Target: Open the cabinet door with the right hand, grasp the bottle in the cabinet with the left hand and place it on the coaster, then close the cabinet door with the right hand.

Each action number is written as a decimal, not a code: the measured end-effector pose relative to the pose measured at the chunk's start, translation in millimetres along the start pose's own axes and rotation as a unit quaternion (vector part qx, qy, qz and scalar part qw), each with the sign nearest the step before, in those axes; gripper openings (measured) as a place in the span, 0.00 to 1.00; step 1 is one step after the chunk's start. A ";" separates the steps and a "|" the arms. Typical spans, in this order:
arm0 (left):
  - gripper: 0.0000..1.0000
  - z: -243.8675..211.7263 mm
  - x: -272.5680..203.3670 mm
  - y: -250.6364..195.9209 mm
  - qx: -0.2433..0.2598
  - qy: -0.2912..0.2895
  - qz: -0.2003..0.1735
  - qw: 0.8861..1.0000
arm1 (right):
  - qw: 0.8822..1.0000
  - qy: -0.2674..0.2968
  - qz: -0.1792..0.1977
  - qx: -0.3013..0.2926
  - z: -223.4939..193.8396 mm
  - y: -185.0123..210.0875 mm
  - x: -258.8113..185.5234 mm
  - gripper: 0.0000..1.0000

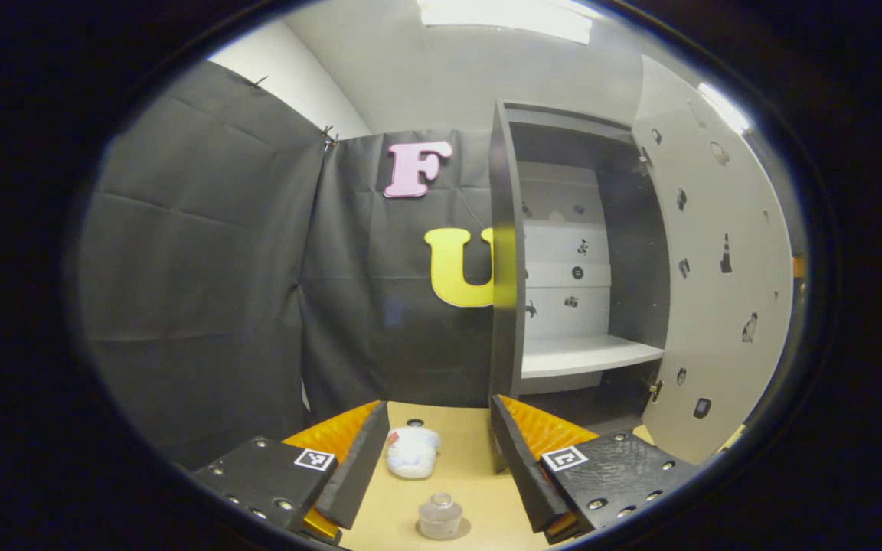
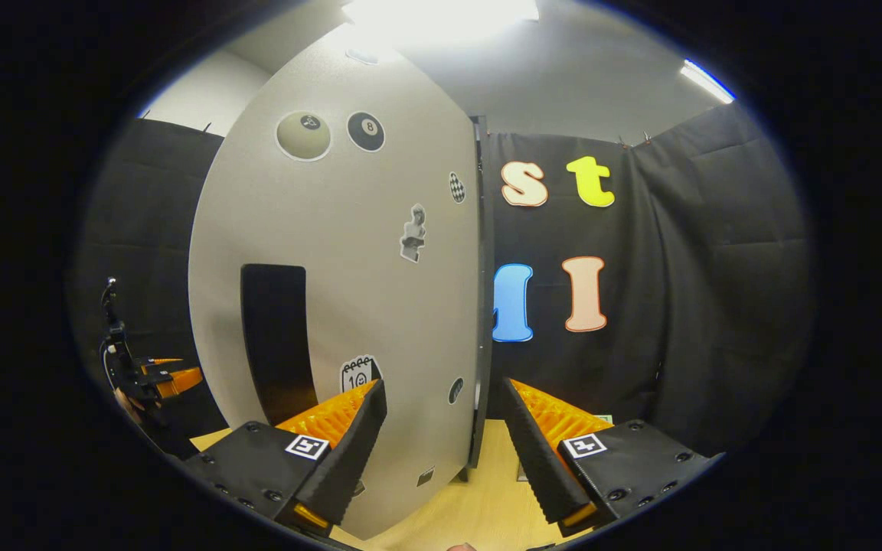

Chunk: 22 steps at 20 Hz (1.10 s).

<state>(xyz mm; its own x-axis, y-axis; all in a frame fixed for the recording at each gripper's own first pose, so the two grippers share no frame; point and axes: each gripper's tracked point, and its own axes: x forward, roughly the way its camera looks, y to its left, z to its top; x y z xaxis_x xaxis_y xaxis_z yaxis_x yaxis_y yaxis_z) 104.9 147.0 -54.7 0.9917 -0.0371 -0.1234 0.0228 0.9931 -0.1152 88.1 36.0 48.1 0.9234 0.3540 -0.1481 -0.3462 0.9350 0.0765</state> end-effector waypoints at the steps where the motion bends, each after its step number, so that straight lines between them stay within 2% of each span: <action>1: 0.82 0.5 0.6 5.6 -0.002 -0.001 0.003 1.000 | 1.000 -0.001 0.000 -0.002 0.6 4.6 3.9 0.91; 2: 0.80 0.4 -0.1 12.6 -0.005 -0.001 0.007 1.000 | 1.000 0.000 0.002 0.001 0.8 9.3 8.1 0.91; 3: 0.80 -0.8 -1.8 19.0 -0.005 0.000 0.009 1.000 | 1.000 0.000 0.007 0.005 -0.7 15.5 11.5 0.95; 7: 0.80 -2.3 -11.6 40.9 -0.003 0.003 0.024 1.000 | 1.000 0.007 0.010 0.006 -3.7 27.4 28.6 0.95; 8: 0.80 -1.7 -12.6 44.2 -0.004 0.004 0.027 1.000 | 1.000 0.008 0.011 0.008 -3.9 30.8 32.6 0.91; 10: 0.80 -2.1 -11.5 54.0 -0.004 0.005 0.032 0.999 | 1.000 0.011 0.016 0.015 -5.6 40.3 41.4 0.91; 11: 0.80 -3.6 -10.2 58.9 -0.003 0.006 0.034 0.999 | 1.000 0.013 0.017 0.017 -5.5 43.0 46.4 0.95; 12: 0.80 -4.0 -9.1 63.8 -0.002 0.006 0.036 0.999 | 1.000 0.013 0.018 0.018 -4.9 46.5 50.9 0.91; 14: 0.80 -5.9 -5.5 72.6 -0.004 0.005 0.038 0.999 | 1.000 0.014 0.020 0.018 -5.4 57.1 58.9 0.91; 15: 0.80 -6.0 -4.2 77.5 -0.005 0.006 0.038 0.999 | 0.999 0.015 0.023 0.019 -5.0 61.4 63.3 0.95; 17: 0.80 -10.3 -0.1 86.8 -0.005 0.008 0.040 0.999 | 0.999 0.015 0.022 0.019 -7.0 68.7 70.8 0.92; 18: 0.80 -13.5 2.8 91.6 -0.005 0.009 0.041 0.999 | 0.999 0.015 0.022 0.018 -6.3 72.7 75.0 0.92; 19: 0.80 -15.2 5.2 95.6 -0.005 0.011 0.042 0.999 | 0.999 0.018 0.024 0.018 -8.3 78.2 80.6 0.96; 22: 0.80 -21.0 14.7 110.4 -0.006 0.015 0.044 0.999 | 0.999 0.016 0.021 0.020 -8.9 89.1 91.6 0.93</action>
<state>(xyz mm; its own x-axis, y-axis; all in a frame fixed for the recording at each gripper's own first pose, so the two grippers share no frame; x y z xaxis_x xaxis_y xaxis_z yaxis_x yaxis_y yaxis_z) 119.3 253.7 -89.9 0.9854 0.0469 -0.1635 -0.0661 0.9913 -0.1141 140.4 151.9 32.6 0.9024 0.3941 -0.1746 -0.3770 0.9180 0.1231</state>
